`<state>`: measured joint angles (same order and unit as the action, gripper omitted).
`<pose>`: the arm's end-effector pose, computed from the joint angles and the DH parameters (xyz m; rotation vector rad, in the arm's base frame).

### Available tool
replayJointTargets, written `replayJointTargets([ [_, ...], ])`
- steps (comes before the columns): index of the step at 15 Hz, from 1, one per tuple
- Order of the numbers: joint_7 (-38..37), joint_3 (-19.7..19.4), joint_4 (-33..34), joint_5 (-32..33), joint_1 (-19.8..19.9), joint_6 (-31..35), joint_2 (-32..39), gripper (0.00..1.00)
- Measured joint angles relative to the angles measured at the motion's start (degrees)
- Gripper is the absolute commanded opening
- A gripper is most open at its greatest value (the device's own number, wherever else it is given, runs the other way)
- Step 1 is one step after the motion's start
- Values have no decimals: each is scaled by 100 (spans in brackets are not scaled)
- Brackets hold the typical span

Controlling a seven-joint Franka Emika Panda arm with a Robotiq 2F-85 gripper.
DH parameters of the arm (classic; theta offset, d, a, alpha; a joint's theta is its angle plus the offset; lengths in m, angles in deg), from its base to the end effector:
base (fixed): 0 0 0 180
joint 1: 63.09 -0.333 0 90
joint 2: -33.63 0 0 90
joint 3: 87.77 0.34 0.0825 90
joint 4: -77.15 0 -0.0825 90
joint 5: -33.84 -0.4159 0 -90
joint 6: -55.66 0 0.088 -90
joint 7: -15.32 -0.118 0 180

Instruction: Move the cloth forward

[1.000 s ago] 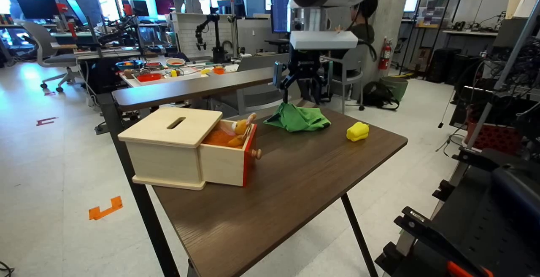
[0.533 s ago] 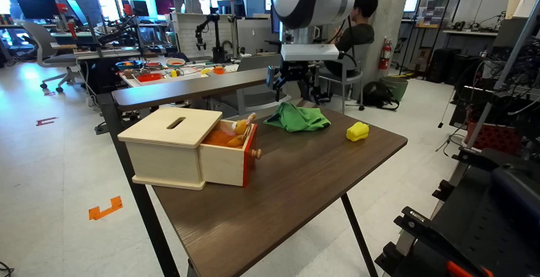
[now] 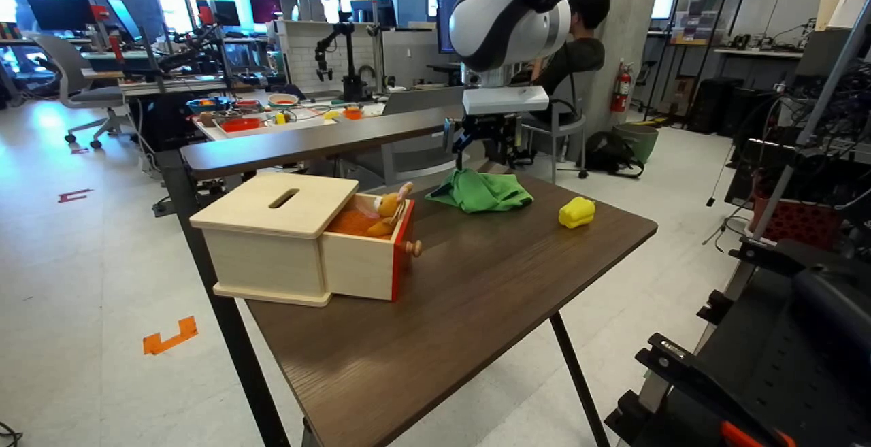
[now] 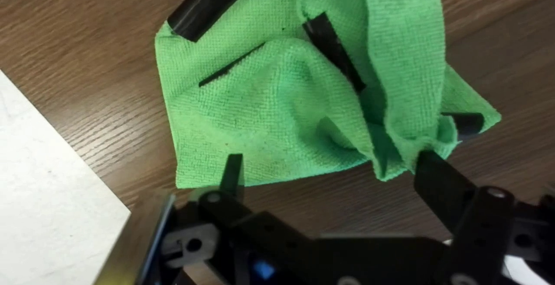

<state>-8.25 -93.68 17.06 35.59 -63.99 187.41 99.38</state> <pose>0.8286 -0.0436 0.1152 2.9751 -0.6249 0.1900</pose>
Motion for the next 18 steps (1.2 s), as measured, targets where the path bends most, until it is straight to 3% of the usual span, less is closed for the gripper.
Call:
replayJointTargets([
  [10, 24, 73, 488, -24, 119, -205, 629, 100],
  [18, 134, 347, 332, -95, 120, -201, 566, 100],
])
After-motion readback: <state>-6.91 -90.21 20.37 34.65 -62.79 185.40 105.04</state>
